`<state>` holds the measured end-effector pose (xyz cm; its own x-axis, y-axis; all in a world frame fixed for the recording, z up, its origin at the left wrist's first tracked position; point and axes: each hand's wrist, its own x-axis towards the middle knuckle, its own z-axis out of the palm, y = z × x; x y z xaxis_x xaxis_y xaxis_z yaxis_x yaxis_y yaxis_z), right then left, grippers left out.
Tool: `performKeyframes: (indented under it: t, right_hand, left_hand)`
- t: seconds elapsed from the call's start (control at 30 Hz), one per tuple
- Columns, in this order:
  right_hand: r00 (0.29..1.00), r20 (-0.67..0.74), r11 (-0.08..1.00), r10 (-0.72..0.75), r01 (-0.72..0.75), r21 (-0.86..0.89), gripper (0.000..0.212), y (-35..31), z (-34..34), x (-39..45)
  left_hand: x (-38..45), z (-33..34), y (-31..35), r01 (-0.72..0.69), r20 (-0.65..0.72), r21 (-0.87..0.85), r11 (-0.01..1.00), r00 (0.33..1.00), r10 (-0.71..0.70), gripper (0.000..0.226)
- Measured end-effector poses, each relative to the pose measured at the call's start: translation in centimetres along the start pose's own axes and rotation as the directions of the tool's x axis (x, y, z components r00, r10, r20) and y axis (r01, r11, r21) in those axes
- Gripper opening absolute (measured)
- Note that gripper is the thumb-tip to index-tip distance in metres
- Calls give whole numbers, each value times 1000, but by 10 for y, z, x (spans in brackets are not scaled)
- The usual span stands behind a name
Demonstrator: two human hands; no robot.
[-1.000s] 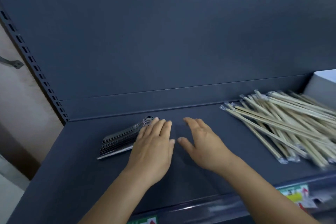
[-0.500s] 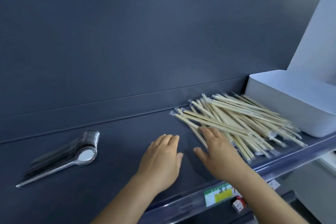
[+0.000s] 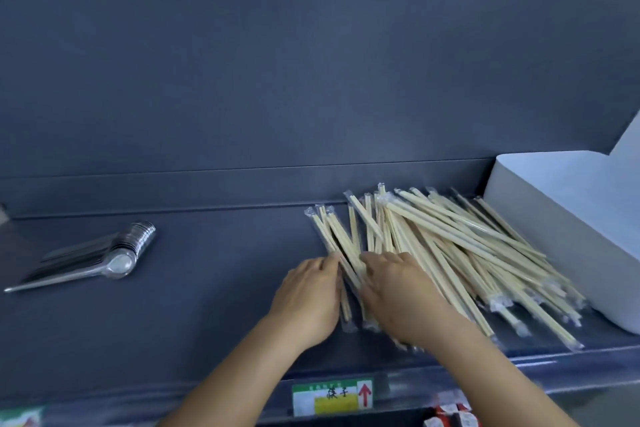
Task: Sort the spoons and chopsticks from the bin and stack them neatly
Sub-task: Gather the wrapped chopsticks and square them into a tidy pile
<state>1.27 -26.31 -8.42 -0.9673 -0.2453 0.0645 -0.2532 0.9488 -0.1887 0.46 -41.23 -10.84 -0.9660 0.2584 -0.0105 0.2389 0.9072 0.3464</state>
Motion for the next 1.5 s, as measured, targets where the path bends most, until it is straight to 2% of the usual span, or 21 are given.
performKeyframes:
  t: [0.07, 0.23, 0.4, 0.53, 0.63, 0.73, 0.93, 1.17, 1.3, 1.37, 1.43, 1.5]
  right_hand:
    - [999, 24, 997, -49, 47, 67, 39, -6, 3, 4]
    - [996, 94, 1000, 7, -8, 13, 42, -20, 10, 18]
    - [989, 97, 988, 113, -102, -113, 78, -28, 21, 33]
    - [987, 150, 998, 61, -60, -13, 68, -40, 26, 41]
    - [990, 124, 988, 70, -52, -147, 42, -56, 26, 49]
    - [984, 123, 965, 130, -96, -246, 39, -69, 26, 59]
    - [936, 80, 939, 343, -340, -46, 54, -70, 36, 63]
    - [945, 40, 945, 326, -326, -10, 65, -68, 41, 63]
    - [963, -9, 962, 270, -270, -28, 67, -65, 41, 58]
    - [950, 22, 950, 311, -311, -9, 64, -64, 38, 57]
    - [926, 94, 925, 364, -372, 82, 58, -65, 33, 58]
    - [928, 151, 930, 342, -357, 88, 45, -69, 30, 59]
  left_hand:
    - [-3, 0, -2, 44, -2, -13, 999, 999, -44, 60]
    - [-6, -7, -9, 90, 8, -31, 995, 996, -90, 65]
    - [-3, -11, -18, 89, 59, -72, 993, 995, -85, 73]
    - [-1, -14, -28, 91, 76, -132, 987, 994, -82, 78]
    - [-1, -13, -39, 92, 85, -204, 975, 993, -76, 78]
    - [-1, -14, -47, 68, 82, -256, 964, 995, -49, 75]
    - [-5, -16, -66, 46, 103, -299, 953, 995, -16, 65]
    - [-4, -13, -76, 3, 105, -301, 954, 994, 30, 59]
    - [-1, -12, -78, -12, 84, -303, 953, 996, 39, 59]
    - [1, -12, -75, -13, 87, -303, 953, 995, 41, 60]
    - [2, -13, -72, -11, 96, -293, 956, 995, 41, 63]
    - [3, -14, -66, -26, 91, -284, 958, 994, 54, 66]
